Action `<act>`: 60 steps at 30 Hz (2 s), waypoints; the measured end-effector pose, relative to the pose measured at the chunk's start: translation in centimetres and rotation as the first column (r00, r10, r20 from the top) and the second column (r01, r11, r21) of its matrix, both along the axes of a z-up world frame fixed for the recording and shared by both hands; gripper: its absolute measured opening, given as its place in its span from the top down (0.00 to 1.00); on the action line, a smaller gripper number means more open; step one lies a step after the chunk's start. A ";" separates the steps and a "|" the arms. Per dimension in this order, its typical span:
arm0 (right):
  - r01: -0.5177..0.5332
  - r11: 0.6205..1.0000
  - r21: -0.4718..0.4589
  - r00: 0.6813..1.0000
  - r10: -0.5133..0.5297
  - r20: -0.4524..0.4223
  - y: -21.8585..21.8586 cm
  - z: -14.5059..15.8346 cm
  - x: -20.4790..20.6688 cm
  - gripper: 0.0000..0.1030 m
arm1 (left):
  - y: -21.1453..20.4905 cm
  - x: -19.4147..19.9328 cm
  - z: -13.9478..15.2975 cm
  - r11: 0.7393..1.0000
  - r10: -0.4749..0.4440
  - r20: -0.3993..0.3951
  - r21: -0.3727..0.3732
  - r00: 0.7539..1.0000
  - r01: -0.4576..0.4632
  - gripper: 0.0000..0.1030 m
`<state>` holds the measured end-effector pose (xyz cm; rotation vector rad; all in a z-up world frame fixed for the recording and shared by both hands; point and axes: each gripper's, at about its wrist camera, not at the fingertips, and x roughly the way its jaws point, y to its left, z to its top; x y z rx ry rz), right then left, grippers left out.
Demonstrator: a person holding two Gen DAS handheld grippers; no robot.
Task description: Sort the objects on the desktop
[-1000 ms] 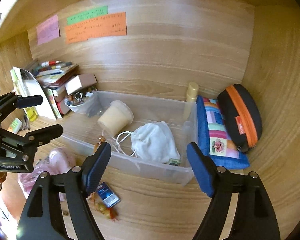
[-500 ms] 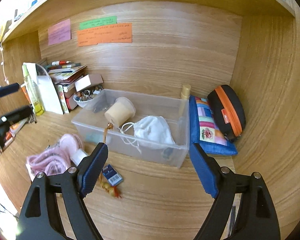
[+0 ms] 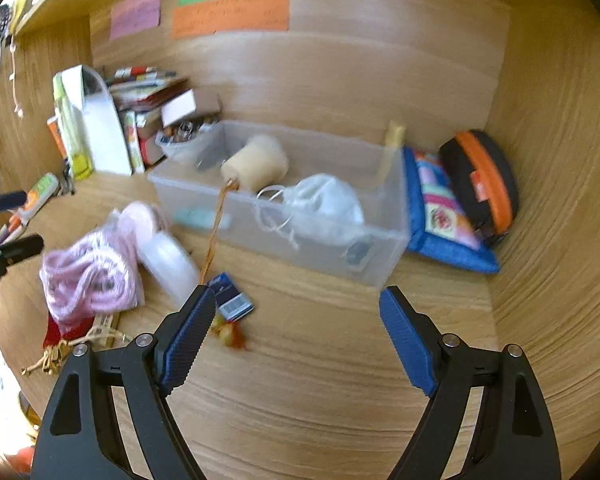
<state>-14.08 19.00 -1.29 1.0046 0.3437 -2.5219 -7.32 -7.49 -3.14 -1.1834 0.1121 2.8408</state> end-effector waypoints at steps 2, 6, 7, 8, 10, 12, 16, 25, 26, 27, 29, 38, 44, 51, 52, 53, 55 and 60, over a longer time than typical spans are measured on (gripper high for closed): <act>-0.012 1.000 0.010 1.000 0.012 0.008 -0.4 -0.6 0.3 0.20 | -0.1 0.1 -1.3 0.999 -0.004 0.051 0.037 0.999 0.002 0.02; -0.047 0.999 0.021 0.999 0.046 0.025 -1.3 -1.7 1.2 0.20 | 0.6 0.8 -2.9 0.998 -0.024 0.091 0.061 0.996 0.018 0.02; -0.062 0.998 0.013 0.998 0.061 0.031 -1.5 -2.0 1.5 0.20 | 0.9 0.9 -3.2 0.997 -0.034 0.099 0.069 0.994 0.027 0.02; -0.073 0.997 0.005 0.997 0.072 0.034 -1.7 -2.1 1.7 0.20 | 1.0 0.9 -3.5 0.997 -0.042 0.106 0.074 0.993 0.035 0.02; -0.105 0.994 -0.008 0.994 0.105 0.038 -2.3 -2.3 2.0 0.21 | 1.6 0.8 -4.2 0.995 -0.059 0.125 0.083 0.990 0.048 0.01; -0.135 0.991 -0.009 0.990 0.135 0.036 -3.1 -2.5 2.2 0.21 | 2.0 0.5 -4.8 0.995 -0.065 0.143 0.085 0.988 0.054 0.02; -0.209 0.978 -0.016 0.978 0.210 0.019 -5.1 -2.3 2.2 0.24 | 2.6 -0.1 -5.1 0.991 -0.079 0.153 0.115 0.985 0.061 0.02; -0.308 0.951 0.022 0.951 0.306 0.045 -8.4 -3.1 -1.3 0.41 | 1.9 -1.4 -4.5 0.983 -0.069 0.144 0.178 0.987 0.043 0.29; -0.313 0.950 0.025 0.949 0.311 0.061 -8.8 -3.4 -1.8 0.42 | 1.7 -1.5 -4.5 0.982 -0.071 0.146 0.187 0.987 0.043 0.31; -0.317 0.948 0.025 0.947 0.315 0.070 -8.9 -3.6 -2.1 0.43 | 1.6 -1.5 -4.5 0.980 -0.071 0.148 0.194 0.986 0.042 0.33; -0.327 0.945 0.016 0.940 0.324 0.103 -9.2 -4.2 -2.7 0.47 | 1.5 -1.3 -4.4 0.978 -0.076 0.146 0.202 0.986 0.045 0.41; -0.362 0.932 0.036 0.925 0.354 0.138 -9.1 -5.4 -2.1 0.73 | 1.4 -0.2 -3.4 0.983 -0.062 0.106 0.177 0.992 0.043 0.48; -0.351 0.936 0.029 0.930 0.345 0.131 -7.9 -5.1 -1.2 0.73 | 2.7 0.5 -2.3 0.987 -0.101 0.066 0.134 0.993 0.091 0.60; -0.333 0.943 0.027 0.932 0.324 0.165 -8.5 -5.6 -1.9 0.73 | 4.7 -0.9 -3.5 0.980 -0.162 0.103 0.130 0.981 0.148 0.60; -0.331 0.943 0.030 0.932 0.322 0.170 -8.6 -5.8 -1.9 0.72 | 5.0 -1.1 -3.6 0.979 -0.169 0.106 0.135 0.980 0.155 0.60; -0.329 0.944 0.032 0.932 0.319 0.175 -8.7 -6.0 -2.0 0.72 | 5.2 -1.3 -3.6 0.976 -0.181 0.105 0.144 0.978 0.165 0.60; -0.320 0.947 0.028 0.934 0.310 0.175 -8.9 -6.2 -2.2 0.73 | 5.5 -1.8 -3.8 0.973 -0.190 0.102 0.155 0.976 0.173 0.60; -0.307 0.952 -0.003 0.939 0.303 0.164 -8.4 -5.7 -2.0 0.74 | 5.6 -3.1 -4.6 0.974 -0.179 0.106 0.160 0.978 0.161 0.72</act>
